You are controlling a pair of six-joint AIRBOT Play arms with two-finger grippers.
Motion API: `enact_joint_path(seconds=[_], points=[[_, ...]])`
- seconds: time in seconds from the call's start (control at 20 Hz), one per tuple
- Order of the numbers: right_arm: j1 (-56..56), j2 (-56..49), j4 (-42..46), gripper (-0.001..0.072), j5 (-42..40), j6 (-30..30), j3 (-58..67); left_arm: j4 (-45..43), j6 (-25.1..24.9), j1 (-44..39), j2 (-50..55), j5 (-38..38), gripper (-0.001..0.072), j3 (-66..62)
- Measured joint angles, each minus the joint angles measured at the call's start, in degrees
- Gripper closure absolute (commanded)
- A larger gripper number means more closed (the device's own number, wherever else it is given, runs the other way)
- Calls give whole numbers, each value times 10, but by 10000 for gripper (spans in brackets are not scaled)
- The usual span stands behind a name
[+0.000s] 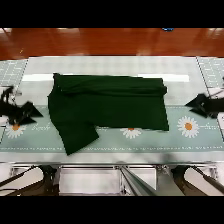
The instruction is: Fold the shirts.
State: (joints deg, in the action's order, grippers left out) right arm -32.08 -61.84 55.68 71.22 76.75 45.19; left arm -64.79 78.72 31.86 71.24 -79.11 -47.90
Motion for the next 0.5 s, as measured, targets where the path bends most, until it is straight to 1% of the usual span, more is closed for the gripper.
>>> enact_joint_path(seconds=[0.1, 0.2, 0.35, 0.5], points=[[-6, 62, -45, 294, -17, -27, -84, 37, -28, 41, -39, 19, 196, 89], [-9, 100, -75, 294, -24, -46, -136, 62, -49, 63, -61, 30, 196, 153], [-12, 127, -99, 294, -29, -63, -172, 97, -73, 70, -74, 54, 196, 204], [-12, 137, -111, 295, -30, -69, -185, 150, -103, 54, -70, 79, 198, 226]])
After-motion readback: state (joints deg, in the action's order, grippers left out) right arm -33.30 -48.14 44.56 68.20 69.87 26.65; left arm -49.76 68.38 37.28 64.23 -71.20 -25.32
